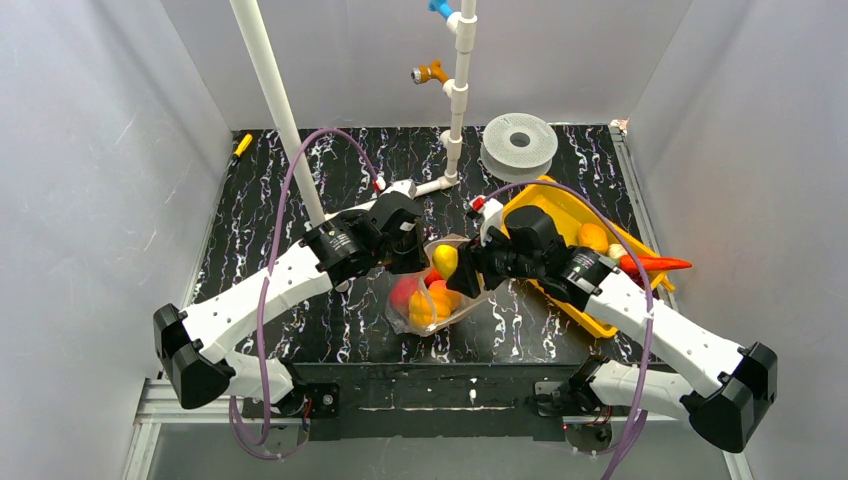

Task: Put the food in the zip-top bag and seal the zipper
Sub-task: Place the fake fruit in the zipper food storage bag.

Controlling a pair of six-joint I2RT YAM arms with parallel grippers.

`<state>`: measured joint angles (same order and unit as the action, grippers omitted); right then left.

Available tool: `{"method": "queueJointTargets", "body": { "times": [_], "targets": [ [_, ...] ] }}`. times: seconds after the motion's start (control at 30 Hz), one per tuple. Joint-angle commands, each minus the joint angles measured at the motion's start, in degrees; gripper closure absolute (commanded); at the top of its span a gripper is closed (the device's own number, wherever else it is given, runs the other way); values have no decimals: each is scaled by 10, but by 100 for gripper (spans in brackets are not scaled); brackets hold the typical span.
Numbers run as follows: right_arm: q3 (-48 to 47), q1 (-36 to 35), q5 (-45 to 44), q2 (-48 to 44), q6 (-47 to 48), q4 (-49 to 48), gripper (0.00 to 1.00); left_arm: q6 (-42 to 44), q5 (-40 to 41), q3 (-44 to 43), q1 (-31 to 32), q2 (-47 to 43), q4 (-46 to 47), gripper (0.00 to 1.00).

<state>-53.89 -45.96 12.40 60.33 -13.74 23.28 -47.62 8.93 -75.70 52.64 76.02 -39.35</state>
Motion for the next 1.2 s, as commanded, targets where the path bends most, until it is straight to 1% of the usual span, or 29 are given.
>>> {"method": "queueJointTargets", "body": {
  "times": [0.0, 0.03, 0.17, 0.27, 0.37, 0.6, 0.73, 0.77, 0.8, 0.97, 1.07, 1.17],
  "targets": [
    [-22, -13, -28, 8, -1, -12, 39, -1, 4, -11, -3, -27, -2, 100],
    [-25, -14, -31, 10, -1, -11, 32, -1, 2, -12, -3, -26, -2, 100],
    [-35, -16, -48, 16, -1, -4, 16, 0, 1, -16, -2, -26, -2, 100],
    [-45, -16, -62, 18, 2, 8, 10, 1, 1, -17, -3, -30, -3, 100],
    [-44, -16, -67, 11, 2, 5, 6, 2, 3, -15, -3, -31, -4, 100],
    [-47, -16, -95, -17, -1, 6, 5, 0, 3, -10, -3, -30, -4, 100],
    [-47, -16, -150, -45, -2, 11, 5, 0, 0, -8, -3, -29, -4, 100],
    [-44, -16, -166, -56, -2, 12, 5, 0, 0, -7, -3, -30, -4, 100],
    [-38, -16, -182, -72, -3, 7, 2, 0, 0, -6, -3, -31, -4, 100],
    [17, -16, -249, -160, -13, -47, 2, -3, -1, 0, -3, -31, -2, 100],
    [39, -15, -332, -201, -25, -58, 2, -2, 0, 1, -3, -30, -2, 100],
    [46, -14, -502, -217, -79, -30, 2, -2, -1, 1, -3, -31, -1, 100]
  ]
}}
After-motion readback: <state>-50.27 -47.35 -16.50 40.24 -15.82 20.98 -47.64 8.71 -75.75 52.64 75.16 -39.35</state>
